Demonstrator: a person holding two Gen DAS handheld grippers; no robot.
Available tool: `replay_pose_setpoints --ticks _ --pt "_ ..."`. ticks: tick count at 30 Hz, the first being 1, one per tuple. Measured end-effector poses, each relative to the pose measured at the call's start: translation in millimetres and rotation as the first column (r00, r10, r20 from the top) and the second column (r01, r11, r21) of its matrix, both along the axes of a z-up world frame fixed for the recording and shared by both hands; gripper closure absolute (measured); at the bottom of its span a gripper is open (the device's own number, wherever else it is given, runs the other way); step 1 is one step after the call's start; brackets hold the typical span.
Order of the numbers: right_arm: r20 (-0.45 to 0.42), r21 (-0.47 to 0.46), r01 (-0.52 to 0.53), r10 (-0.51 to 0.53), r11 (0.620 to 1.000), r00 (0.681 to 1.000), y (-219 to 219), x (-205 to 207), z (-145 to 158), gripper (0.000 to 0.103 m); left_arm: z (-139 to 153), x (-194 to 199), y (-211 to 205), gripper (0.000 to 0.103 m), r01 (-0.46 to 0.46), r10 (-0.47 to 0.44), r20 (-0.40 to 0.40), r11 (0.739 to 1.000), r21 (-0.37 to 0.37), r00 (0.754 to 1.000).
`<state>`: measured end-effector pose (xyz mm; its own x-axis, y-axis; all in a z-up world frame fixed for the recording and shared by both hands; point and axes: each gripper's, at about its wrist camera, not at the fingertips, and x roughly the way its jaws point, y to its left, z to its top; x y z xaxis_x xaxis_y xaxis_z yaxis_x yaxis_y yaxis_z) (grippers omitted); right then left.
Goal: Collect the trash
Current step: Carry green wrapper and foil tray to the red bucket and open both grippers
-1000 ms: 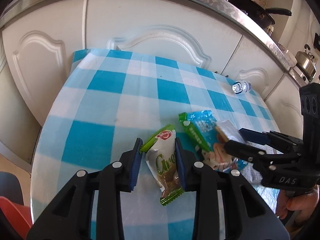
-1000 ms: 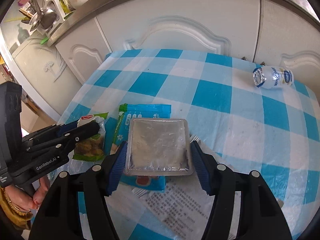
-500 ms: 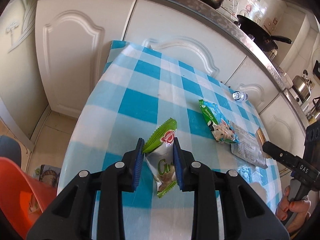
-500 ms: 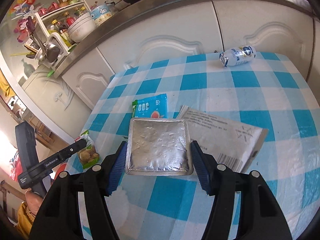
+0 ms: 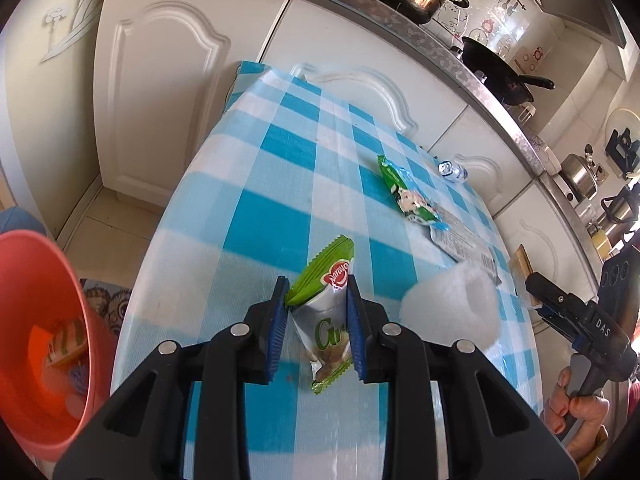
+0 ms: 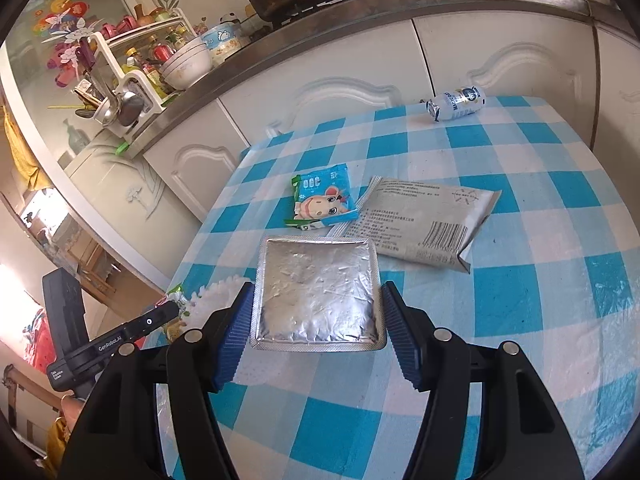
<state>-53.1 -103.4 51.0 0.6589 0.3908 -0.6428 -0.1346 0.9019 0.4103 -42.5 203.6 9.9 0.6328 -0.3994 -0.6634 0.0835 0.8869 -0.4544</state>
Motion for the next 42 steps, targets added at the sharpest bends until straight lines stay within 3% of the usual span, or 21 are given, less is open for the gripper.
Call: replay_pose_setpoints --ticks 13,21,32,42 --pt "-0.053 0.046 -0.106 0.108 0.993 0.993 39.3 -49.5 -5.8 0.040 -5.5 -73.3 33.9 0.074 -0.022 0.021 -0.011 1.000 -0.014 1.000" --pt "-0.052 0.072 -0.249 0.253 0.966 0.966 90.8 -64.2 -2.9 0.040 -7.0 -108.2 67.0 0.074 -0.072 0.072 -0.008 0.997 -0.021 0.997" --pt "-0.084 0.038 -0.457 0.458 0.889 0.885 182.2 -63.8 -3.2 0.040 -5.3 -137.8 128.9 0.074 -0.202 0.202 -0.003 0.978 -0.048 0.979" --pt "-0.083 -0.034 -0.628 0.624 0.778 0.777 280.7 -47.1 4.1 0.039 -1.4 -143.3 196.6 0.074 -0.363 0.363 0.018 0.932 -0.021 0.932"
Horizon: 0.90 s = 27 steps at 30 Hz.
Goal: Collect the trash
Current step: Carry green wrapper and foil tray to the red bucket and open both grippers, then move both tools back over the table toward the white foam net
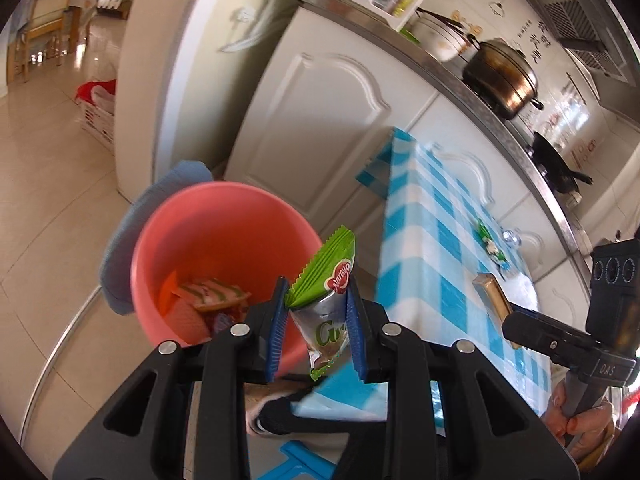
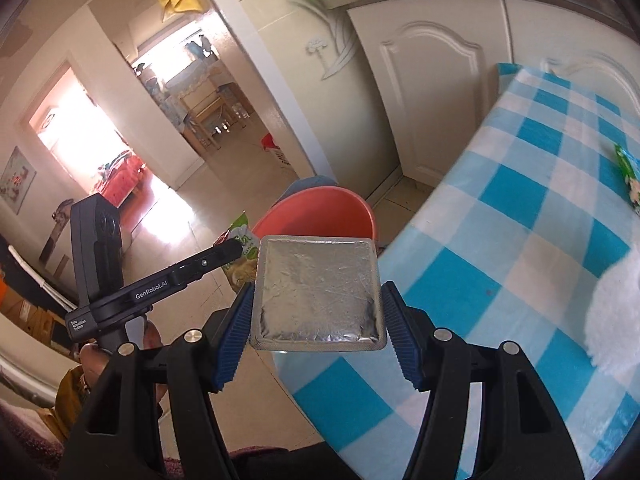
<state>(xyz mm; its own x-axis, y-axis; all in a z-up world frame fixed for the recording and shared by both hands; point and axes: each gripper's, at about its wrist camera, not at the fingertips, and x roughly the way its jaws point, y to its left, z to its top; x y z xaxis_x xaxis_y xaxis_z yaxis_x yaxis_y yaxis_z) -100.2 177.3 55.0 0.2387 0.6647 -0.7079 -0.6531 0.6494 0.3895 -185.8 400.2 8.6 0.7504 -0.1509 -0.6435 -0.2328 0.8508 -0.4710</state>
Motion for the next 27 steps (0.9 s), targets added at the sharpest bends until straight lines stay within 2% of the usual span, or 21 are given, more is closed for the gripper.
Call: replay_pose_setpoints --ticks 4,10,11,13,14,15,18,20,22,24,27 --pt "0.022 -0.024 -0.063 0.063 0.998 0.998 41.5 9.7 -1.6 0.039 -4.4 9.4 17.1 0.074 -0.046 0.047 -0.012 0.998 0.037 0.999" --pt "0.008 -0.051 -0.126 0.127 0.991 0.992 93.5 22.7 -17.3 0.038 -24.6 27.9 31.0 0.073 -0.078 0.081 -0.056 0.995 0.068 0.995" --pt "0.002 -0.058 -0.125 0.126 0.990 0.992 99.5 25.9 -22.0 0.031 -29.8 30.3 33.0 0.070 -0.087 0.092 -0.066 0.994 0.071 0.994" --pt "-0.002 -0.064 -0.100 0.100 0.993 0.995 104.3 33.9 -30.7 0.022 -41.2 32.2 37.1 0.051 -0.113 0.120 -0.092 0.991 0.075 0.989" --pt "-0.010 -0.063 -0.080 0.080 0.995 0.997 103.4 37.6 -34.5 0.021 -45.6 32.5 39.2 0.037 -0.127 0.135 -0.102 0.989 0.078 0.986" --pt "-0.031 -0.053 -0.057 0.055 0.997 0.998 100.6 41.4 -38.0 0.020 -49.7 30.6 41.1 0.028 -0.148 0.156 -0.106 0.986 0.079 0.982" --pt "-0.060 0.001 -0.003 0.003 1.000 0.998 86.5 46.2 -37.8 0.018 -53.7 21.4 47.7 0.020 -0.197 0.202 -0.090 0.979 0.062 0.975" --pt "-0.033 0.035 0.017 -0.016 0.999 0.999 74.2 44.1 -30.3 0.013 -53.2 14.4 52.0 0.018 -0.229 0.233 -0.074 0.972 0.056 0.970" --pt "0.038 0.094 0.024 -0.028 0.995 0.999 59.0 37.4 -17.6 0.010 -51.8 6.3 56.6 0.017 -0.258 0.260 -0.052 0.965 0.038 0.964" --pt "0.119 0.148 0.000 -0.018 0.989 0.993 45.1 27.6 -4.1 0.007 -48.4 -4.6 61.7 0.016 -0.290 0.290 -0.007 0.957 0.000 0.957" --pt "0.195 0.177 -0.016 -0.019 0.984 0.981 30.3 15.4 8.4 0.005 -41.1 -15.9 64.5 0.013 -0.305 0.306 0.057 0.952 -0.027 0.950"
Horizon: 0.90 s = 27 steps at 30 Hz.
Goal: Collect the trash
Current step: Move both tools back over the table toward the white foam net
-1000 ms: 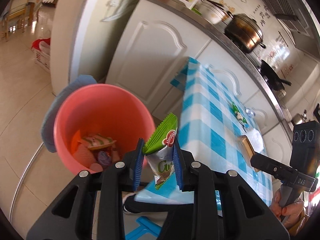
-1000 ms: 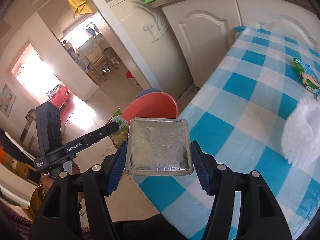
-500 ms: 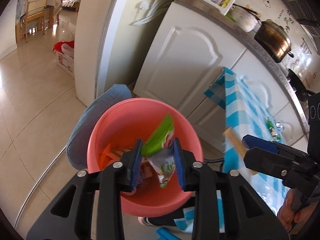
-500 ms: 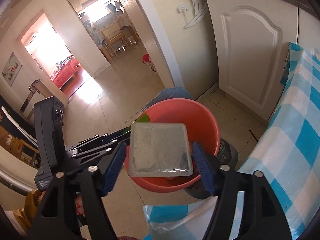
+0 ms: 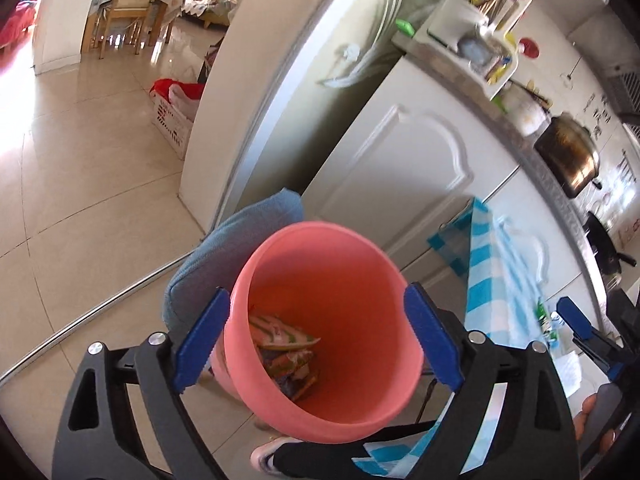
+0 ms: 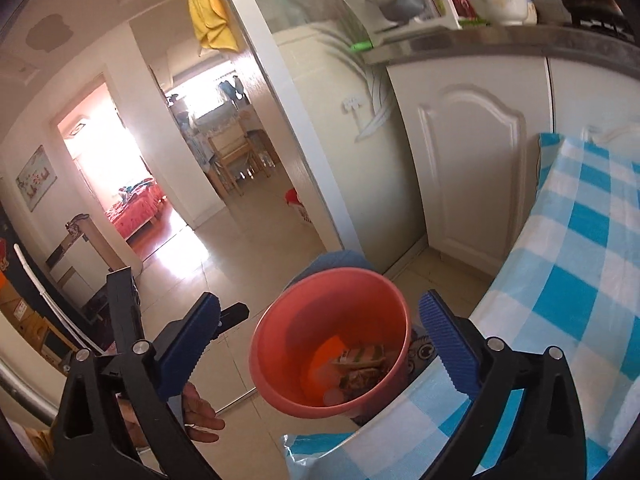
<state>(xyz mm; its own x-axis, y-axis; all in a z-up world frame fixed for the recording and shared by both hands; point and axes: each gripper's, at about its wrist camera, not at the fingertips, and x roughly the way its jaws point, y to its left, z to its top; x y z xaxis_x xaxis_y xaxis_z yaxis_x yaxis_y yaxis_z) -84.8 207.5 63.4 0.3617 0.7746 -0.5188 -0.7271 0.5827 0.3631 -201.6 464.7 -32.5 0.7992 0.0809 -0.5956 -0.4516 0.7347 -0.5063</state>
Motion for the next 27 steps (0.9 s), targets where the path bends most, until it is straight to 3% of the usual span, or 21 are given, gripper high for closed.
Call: replay_pose_setpoints --ticks 5,11,13,18,27 --pt "-0.006 0.037 0.007 -0.007 0.999 1.000 -16.1 -9.0 10.2 0.004 18.3 -11.0 -11.2 0.008 0.002 -0.014 0.114 0.995 0.101 0.993" --pt "0.054 0.035 0.052 -0.054 0.998 0.997 -31.3 -29.4 23.3 0.004 37.9 -11.8 -27.5 0.007 0.067 -0.087 0.160 0.990 0.123 0.983" --pt "0.073 0.047 0.061 -0.064 0.997 0.995 -40.7 -35.0 27.7 0.004 42.3 -8.5 -34.4 0.007 0.107 -0.126 0.151 0.986 0.124 0.981" --pt "0.118 0.076 0.107 -0.116 0.991 0.986 -63.8 -43.4 39.1 0.004 47.0 -0.7 -56.8 0.007 0.194 -0.205 0.043 0.965 0.175 0.978" --pt "0.185 0.086 0.233 -0.246 0.969 0.952 -117.6 -54.3 52.0 0.004 47.6 4.5 -93.8 0.007 0.307 -0.312 -0.008 0.931 0.198 0.950"
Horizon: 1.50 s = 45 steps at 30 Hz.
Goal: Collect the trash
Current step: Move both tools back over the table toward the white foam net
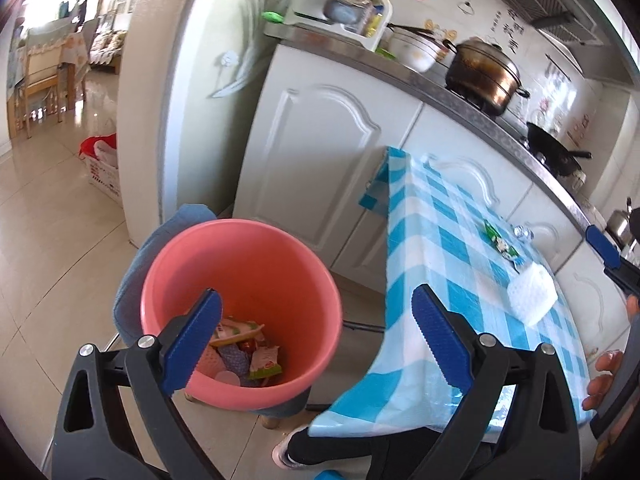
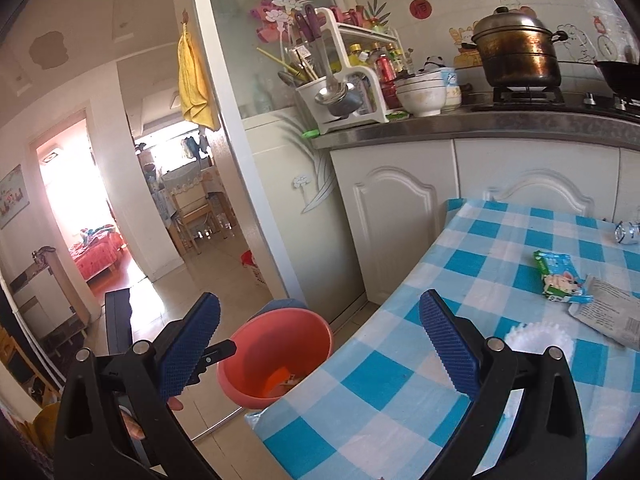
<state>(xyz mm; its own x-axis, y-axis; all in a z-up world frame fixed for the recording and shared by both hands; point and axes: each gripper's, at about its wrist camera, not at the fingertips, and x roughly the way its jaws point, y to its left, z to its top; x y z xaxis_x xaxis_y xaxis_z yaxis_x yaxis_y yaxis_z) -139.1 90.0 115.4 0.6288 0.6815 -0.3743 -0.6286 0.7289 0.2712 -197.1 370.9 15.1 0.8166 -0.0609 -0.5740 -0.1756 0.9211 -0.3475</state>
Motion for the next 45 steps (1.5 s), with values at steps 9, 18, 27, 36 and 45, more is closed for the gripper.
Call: replay_pose_setpoints --ticks 9,18,27,36,45 --pt "-0.019 0.012 0.104 -0.104 0.995 0.994 -56.5 -7.6 -7.6 0.004 16.4 1.2 -45.4 0.007 0.142 -0.142 0.055 0.990 -0.003 0.988" --pt "-0.069 0.011 0.228 -0.227 0.974 0.972 -128.5 -17.5 -30.3 0.004 28.1 9.3 -97.5 0.007 0.303 -0.301 0.080 0.953 -0.012 0.950" --pt "-0.204 0.091 0.393 -0.369 0.915 0.906 -212.0 -18.0 -57.8 0.004 33.2 31.7 -158.3 0.007 0.421 -0.421 0.010 0.906 0.038 0.907" --pt "-0.389 0.166 0.549 -0.457 0.819 0.800 -288.9 -15.8 -92.7 0.004 22.1 55.3 -229.0 0.007 0.560 -0.550 -0.108 0.819 0.127 0.828" --pt "-0.457 0.250 0.576 -0.430 0.778 0.779 -320.3 -0.2 -100.6 0.004 13.5 90.6 -264.0 0.007 0.590 -0.574 -0.138 0.791 0.164 0.807"
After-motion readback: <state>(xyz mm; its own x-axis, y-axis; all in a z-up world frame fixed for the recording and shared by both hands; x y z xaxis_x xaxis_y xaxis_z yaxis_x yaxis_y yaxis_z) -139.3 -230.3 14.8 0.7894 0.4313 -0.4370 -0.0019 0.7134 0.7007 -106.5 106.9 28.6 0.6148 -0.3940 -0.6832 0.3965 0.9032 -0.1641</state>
